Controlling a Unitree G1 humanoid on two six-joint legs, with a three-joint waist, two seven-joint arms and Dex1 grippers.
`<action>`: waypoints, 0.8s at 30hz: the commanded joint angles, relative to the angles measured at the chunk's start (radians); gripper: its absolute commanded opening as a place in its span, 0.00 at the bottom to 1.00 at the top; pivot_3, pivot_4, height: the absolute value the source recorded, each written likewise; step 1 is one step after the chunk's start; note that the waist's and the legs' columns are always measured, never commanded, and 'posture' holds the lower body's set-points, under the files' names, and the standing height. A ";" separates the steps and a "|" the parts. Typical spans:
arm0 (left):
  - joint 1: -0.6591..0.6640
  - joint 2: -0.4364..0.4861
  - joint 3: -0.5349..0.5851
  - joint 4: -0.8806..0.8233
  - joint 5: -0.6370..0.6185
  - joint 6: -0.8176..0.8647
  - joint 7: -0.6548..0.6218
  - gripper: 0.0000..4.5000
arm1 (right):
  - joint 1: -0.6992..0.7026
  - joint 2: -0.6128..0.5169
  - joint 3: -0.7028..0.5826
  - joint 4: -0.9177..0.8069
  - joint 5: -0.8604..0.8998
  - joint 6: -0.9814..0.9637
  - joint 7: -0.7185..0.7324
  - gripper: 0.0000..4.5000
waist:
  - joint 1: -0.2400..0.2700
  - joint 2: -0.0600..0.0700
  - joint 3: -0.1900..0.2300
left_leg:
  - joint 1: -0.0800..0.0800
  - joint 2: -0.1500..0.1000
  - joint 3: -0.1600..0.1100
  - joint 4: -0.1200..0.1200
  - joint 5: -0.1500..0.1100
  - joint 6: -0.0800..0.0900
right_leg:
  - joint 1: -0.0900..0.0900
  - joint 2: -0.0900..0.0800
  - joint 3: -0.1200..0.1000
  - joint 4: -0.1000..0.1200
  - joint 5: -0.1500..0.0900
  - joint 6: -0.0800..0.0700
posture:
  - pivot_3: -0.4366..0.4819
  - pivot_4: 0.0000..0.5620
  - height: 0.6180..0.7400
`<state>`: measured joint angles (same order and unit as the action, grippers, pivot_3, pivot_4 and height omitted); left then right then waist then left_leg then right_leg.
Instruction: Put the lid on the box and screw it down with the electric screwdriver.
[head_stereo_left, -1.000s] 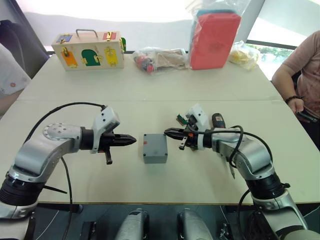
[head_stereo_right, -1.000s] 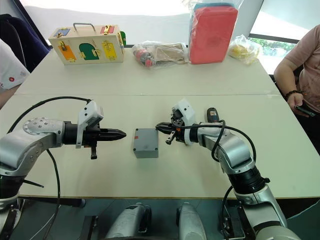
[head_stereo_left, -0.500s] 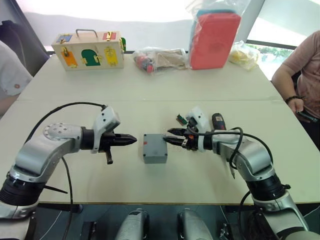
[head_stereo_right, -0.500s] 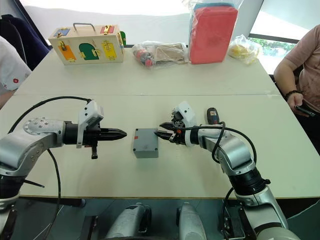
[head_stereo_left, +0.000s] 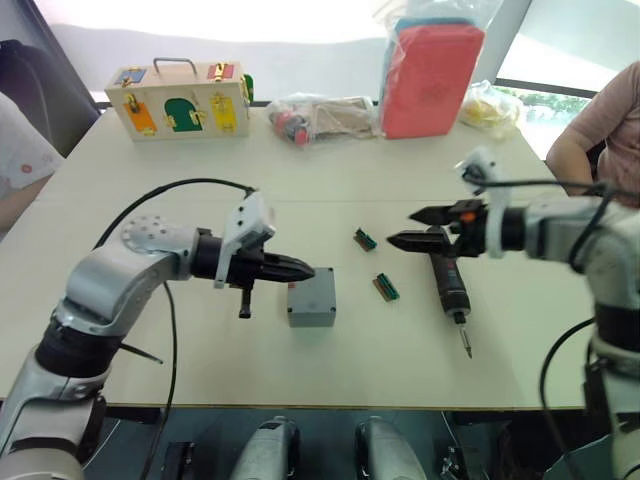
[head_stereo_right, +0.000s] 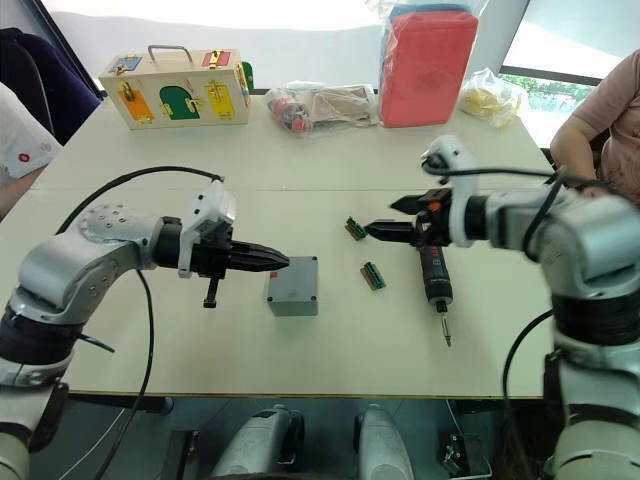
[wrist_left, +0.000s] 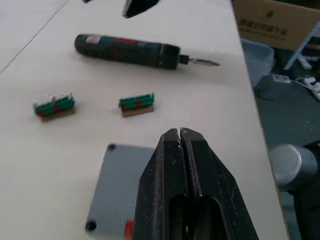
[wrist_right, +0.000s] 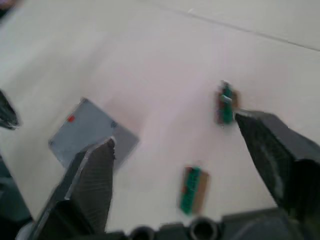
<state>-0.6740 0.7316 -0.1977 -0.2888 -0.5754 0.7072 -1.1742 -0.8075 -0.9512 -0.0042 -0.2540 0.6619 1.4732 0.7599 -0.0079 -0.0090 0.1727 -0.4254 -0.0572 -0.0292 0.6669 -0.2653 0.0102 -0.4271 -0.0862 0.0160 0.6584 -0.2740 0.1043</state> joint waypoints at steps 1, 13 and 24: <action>-0.046 -0.020 -0.066 0.040 0.078 -0.101 -0.055 0.00 | -0.071 -0.095 0.108 0.121 0.018 0.137 -0.008 0.99 | -0.004 -0.001 0.000 | 0.000 0.000 0.001 0.000 0.000 0.000 | 0.001 0.000 0.000 -0.001 0.000 0.000 | 0.48 0.27 0.98; -0.026 -0.055 -0.123 0.081 0.210 -0.207 -0.058 0.00 | -0.170 -0.050 0.324 0.452 0.144 0.141 -0.174 0.99 | -0.003 0.000 0.000 | -0.001 0.000 0.003 0.001 -0.002 0.003 | 0.000 -0.001 0.002 -0.002 0.000 0.000 | 0.48 0.27 0.98; 0.065 -0.045 -0.060 -0.025 0.174 -0.109 0.023 0.00 | -0.160 -0.006 0.461 0.452 0.069 0.141 -0.129 0.79 | -0.003 -0.001 0.000 | -0.001 0.000 0.003 0.001 -0.002 0.003 | 0.000 0.000 0.002 -0.001 0.000 0.000 | 0.48 0.27 0.98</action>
<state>-0.6151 0.6827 -0.2965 -0.2707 -0.3816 0.5847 -1.1693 -0.9648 -0.9648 0.4461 0.2184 0.7405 1.6083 0.6109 -0.0113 -0.0096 0.1723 -0.4260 -0.0570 -0.0264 0.6680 -0.2672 0.0137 -0.4274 -0.0863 0.0177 0.6569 -0.2738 0.1046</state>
